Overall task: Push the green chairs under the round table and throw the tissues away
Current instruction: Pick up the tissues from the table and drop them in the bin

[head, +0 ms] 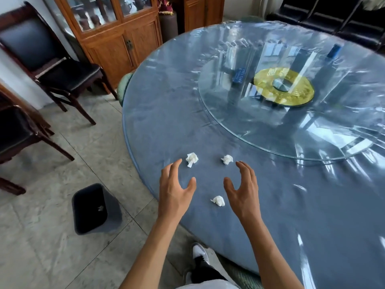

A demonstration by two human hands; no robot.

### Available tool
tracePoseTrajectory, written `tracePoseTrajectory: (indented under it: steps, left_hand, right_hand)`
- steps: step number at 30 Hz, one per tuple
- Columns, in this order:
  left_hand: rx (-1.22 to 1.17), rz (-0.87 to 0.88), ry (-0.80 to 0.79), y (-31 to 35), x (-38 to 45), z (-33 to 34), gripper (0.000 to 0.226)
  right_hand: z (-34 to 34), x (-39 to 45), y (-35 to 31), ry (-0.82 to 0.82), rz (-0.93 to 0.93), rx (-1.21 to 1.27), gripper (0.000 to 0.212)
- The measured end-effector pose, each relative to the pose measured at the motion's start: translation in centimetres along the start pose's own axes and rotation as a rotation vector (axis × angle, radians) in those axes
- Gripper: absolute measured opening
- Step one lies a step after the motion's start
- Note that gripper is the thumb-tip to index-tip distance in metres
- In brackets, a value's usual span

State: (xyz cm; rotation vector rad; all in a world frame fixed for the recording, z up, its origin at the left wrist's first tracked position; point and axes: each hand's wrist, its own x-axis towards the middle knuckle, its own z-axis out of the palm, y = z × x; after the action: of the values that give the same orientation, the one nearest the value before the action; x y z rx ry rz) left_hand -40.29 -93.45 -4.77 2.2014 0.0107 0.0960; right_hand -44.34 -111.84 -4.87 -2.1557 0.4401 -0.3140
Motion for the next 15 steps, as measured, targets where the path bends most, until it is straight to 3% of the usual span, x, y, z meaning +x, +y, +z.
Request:
tracePoseTrajectory:
  steps: [15]
  left_hand:
    - [-0.039, -0.142, -0.135, -2.7, 7.7, 3.8, 0.06]
  right_hand:
    - [3.6, 6.9, 1.9, -0.005, 0.139, 0.047, 0.051]
